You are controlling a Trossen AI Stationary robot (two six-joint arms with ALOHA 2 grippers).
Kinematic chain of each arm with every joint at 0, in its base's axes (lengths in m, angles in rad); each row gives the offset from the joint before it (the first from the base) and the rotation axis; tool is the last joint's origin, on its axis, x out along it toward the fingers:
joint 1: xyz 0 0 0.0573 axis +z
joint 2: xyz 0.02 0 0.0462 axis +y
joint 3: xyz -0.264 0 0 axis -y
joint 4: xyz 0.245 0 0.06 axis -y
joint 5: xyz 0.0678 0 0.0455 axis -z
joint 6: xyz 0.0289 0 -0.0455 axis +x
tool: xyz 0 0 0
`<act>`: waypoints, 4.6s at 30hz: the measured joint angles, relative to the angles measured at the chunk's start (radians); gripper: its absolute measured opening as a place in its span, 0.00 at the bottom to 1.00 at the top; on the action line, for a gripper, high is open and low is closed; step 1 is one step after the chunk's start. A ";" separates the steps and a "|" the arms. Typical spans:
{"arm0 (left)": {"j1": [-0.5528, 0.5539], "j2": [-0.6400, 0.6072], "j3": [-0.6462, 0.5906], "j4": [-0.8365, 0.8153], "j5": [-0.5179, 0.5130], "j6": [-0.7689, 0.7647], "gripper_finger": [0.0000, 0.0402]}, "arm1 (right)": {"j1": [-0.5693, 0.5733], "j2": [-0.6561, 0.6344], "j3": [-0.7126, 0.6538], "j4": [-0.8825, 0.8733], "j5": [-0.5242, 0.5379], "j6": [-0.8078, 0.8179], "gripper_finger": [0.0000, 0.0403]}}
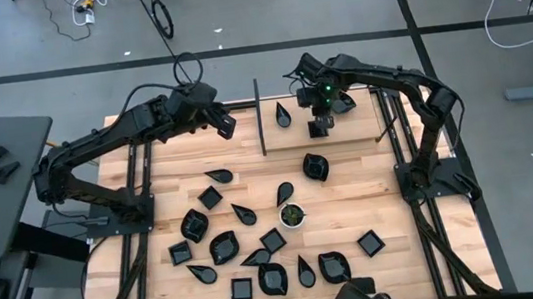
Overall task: Pick & Place Mini shaped plates
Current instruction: Stack the square plate on top of the square plate on the shelf, then stack the leaf shaped plate on top of the leaf shaped plate on the shelf
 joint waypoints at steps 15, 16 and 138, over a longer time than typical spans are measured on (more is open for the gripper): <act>0.000 0.000 0.000 0.000 0.000 0.000 0.34 | 0.052 -0.150 -0.171 -0.071 -0.333 0.210 0.20; 0.000 0.000 0.000 0.000 0.000 -0.001 0.34 | 0.064 -0.158 -0.205 -0.063 -0.331 0.205 0.19; 0.001 0.000 0.000 0.018 0.017 0.050 0.34 | 0.646 -0.708 -0.704 0.531 0.052 0.434 0.00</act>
